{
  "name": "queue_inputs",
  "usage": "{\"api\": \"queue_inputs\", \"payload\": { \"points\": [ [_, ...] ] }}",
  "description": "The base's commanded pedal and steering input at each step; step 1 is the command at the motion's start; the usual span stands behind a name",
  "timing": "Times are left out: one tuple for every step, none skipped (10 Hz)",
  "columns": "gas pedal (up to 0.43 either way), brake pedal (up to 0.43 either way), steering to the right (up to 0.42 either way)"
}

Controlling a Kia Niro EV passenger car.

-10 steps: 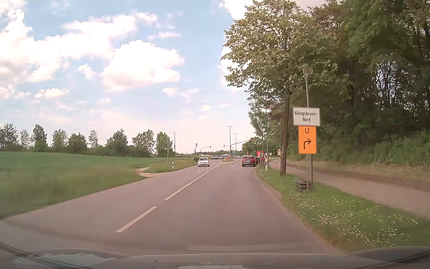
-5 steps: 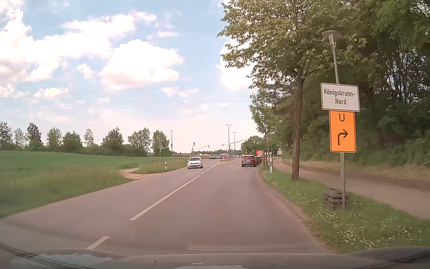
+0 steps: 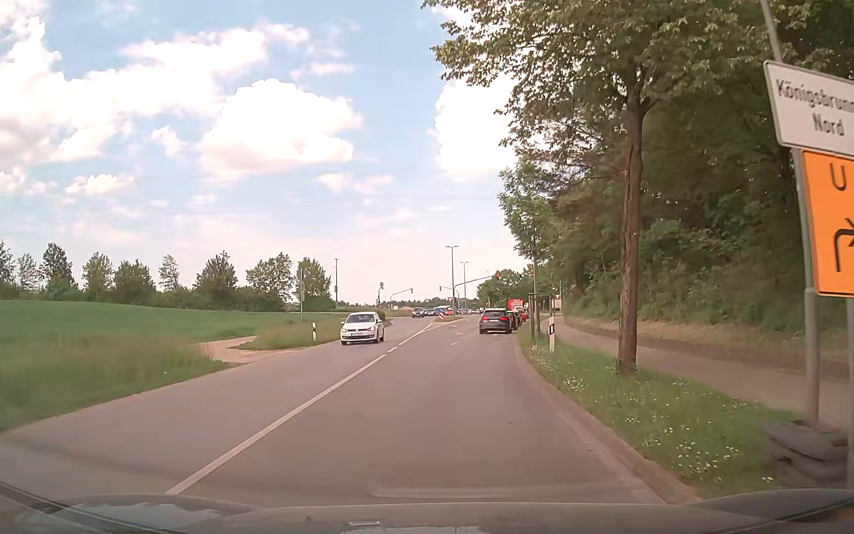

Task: Follow the waypoints while adhering to traffic rules and regulations

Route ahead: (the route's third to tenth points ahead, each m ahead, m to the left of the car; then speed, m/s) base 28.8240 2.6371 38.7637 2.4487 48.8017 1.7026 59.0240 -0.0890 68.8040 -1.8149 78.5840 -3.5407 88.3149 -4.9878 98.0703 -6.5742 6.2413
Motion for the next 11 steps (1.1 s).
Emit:
{"api": "queue_inputs", "payload": {
  "points": [
    [0.000, 0.152, 0.004],
    [0.000, 0.152, 0.004],
    [0.000, 0.152, 0.004],
    [0.000, 0.152, 0.004],
    [0.000, 0.140, 0.004],
    [0.000, 0.116, 0.005],
    [0.000, 0.091, 0.005],
    [0.000, 0.055, 0.005],
    [0.000, 0.024, 0.006],
    [0.000, 0.024, 0.007],
    [0.000, 0.024, 0.009]
  ]
}}
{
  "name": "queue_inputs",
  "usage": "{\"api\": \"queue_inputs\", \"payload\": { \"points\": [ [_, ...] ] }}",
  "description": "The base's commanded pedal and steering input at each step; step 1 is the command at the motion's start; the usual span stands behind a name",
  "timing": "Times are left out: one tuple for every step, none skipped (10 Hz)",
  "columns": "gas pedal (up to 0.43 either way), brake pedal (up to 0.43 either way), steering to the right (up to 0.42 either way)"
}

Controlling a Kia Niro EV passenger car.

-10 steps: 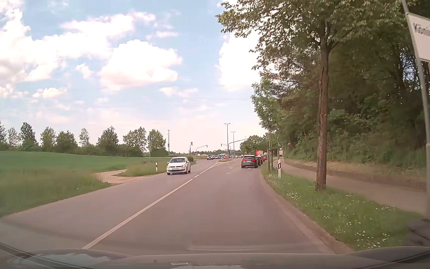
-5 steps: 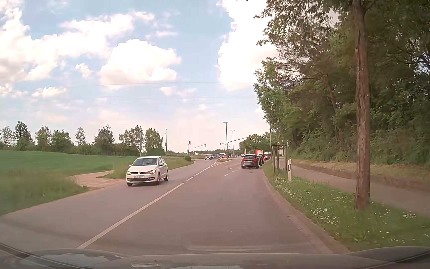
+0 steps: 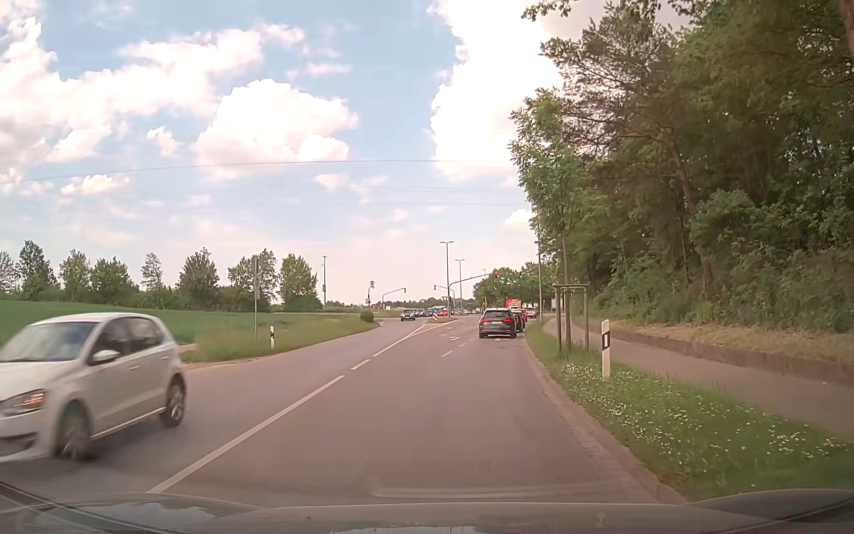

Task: Follow the waypoints while adhering to traffic rules and regulations

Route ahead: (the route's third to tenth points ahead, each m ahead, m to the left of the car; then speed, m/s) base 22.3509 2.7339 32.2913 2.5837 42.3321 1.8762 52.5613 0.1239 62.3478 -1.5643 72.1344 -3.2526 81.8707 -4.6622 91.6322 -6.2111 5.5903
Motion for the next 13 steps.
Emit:
{"api": "queue_inputs", "payload": {
  "points": [
    [0.000, 0.024, 0.014],
    [0.000, 0.024, 0.016],
    [0.000, 0.024, 0.016],
    [0.000, 0.018, 0.016],
    [0.000, 0.024, 0.017],
    [0.000, 0.024, 0.016],
    [0.000, 0.024, 0.018],
    [0.000, 0.018, 0.019],
    [0.020, 0.018, 0.019],
    [0.110, 0.024, 0.019],
    [0.110, 0.018, 0.017],
    [0.110, 0.024, 0.017],
    [0.110, 0.024, 0.017]
  ]
}}
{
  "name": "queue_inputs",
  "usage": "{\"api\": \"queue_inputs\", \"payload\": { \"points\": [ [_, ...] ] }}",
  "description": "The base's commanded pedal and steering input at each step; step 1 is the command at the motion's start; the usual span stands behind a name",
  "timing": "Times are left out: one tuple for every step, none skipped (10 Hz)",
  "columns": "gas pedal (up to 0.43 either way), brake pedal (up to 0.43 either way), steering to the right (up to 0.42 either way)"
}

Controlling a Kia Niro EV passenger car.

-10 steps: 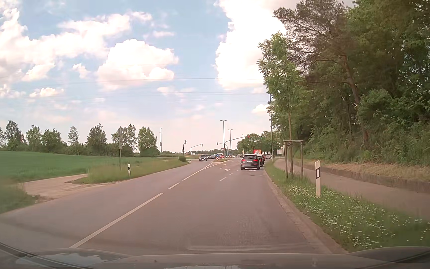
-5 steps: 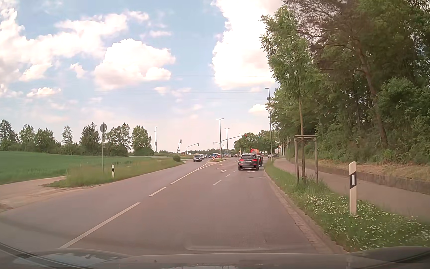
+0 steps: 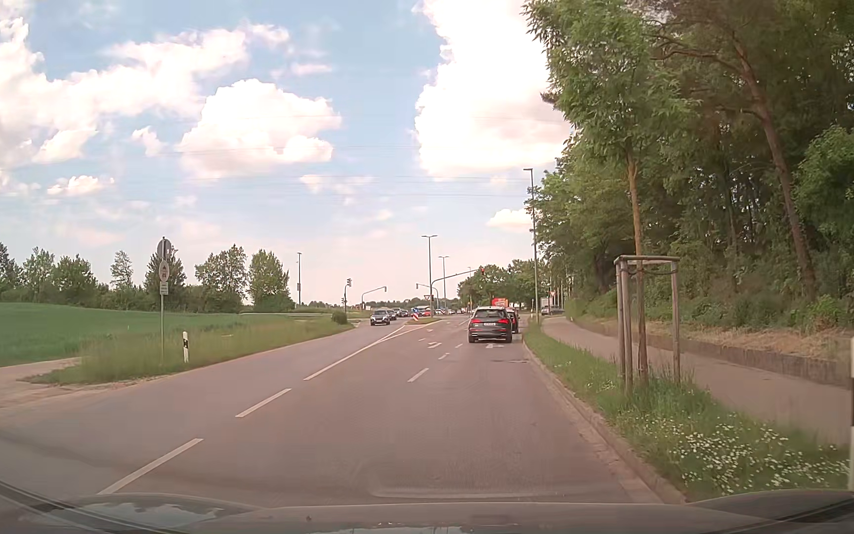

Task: Follow the waypoints while adhering to traffic rules and regulations

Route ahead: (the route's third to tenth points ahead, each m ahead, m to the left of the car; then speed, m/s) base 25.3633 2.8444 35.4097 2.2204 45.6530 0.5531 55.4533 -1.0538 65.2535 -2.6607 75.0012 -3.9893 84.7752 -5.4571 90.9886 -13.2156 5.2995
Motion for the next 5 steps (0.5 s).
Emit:
{"api": "queue_inputs", "payload": {
  "points": [
    [0.098, 0.018, 0.017],
    [0.087, 0.024, 0.017],
    [0.020, 0.024, 0.017],
    [0.000, 0.024, 0.018],
    [0.000, 0.024, 0.020]
  ]
}}
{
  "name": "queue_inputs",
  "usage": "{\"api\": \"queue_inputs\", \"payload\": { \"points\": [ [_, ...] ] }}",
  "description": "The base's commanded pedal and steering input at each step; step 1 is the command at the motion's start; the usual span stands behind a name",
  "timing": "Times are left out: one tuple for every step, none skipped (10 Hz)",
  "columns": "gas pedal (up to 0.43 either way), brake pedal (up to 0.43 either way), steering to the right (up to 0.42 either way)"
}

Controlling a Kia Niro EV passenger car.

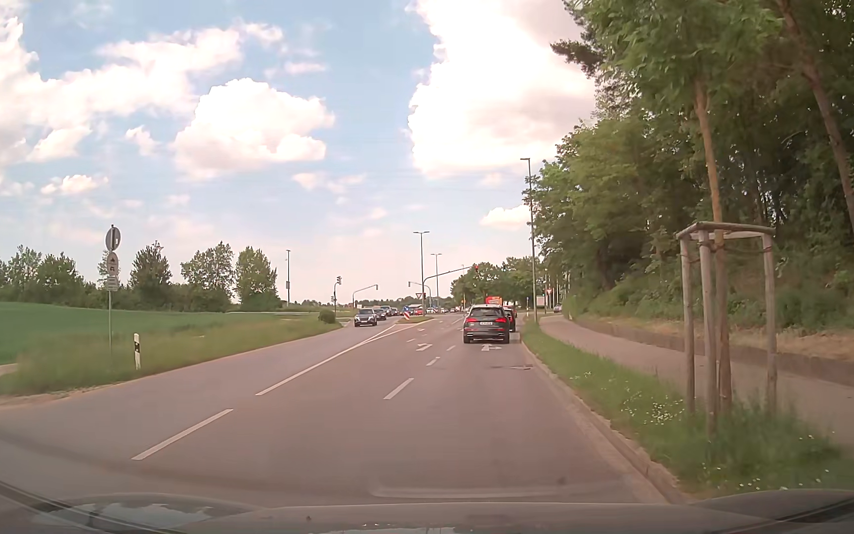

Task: Follow the waypoints while adhering to traffic rules and regulations

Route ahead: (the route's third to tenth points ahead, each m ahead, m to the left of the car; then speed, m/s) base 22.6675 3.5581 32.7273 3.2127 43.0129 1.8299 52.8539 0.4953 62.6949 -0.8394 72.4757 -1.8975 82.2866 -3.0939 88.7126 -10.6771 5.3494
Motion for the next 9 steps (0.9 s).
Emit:
{"api": "queue_inputs", "payload": {
  "points": [
    [0.000, 0.024, 0.022],
    [0.000, 0.024, 0.022],
    [0.000, 0.024, 0.022],
    [0.000, 0.024, 0.022],
    [0.000, 0.024, 0.022],
    [0.000, 0.018, 0.022],
    [0.000, 0.024, 0.022],
    [0.000, 0.024, 0.022],
    [0.000, 0.018, 0.022]
  ]
}}
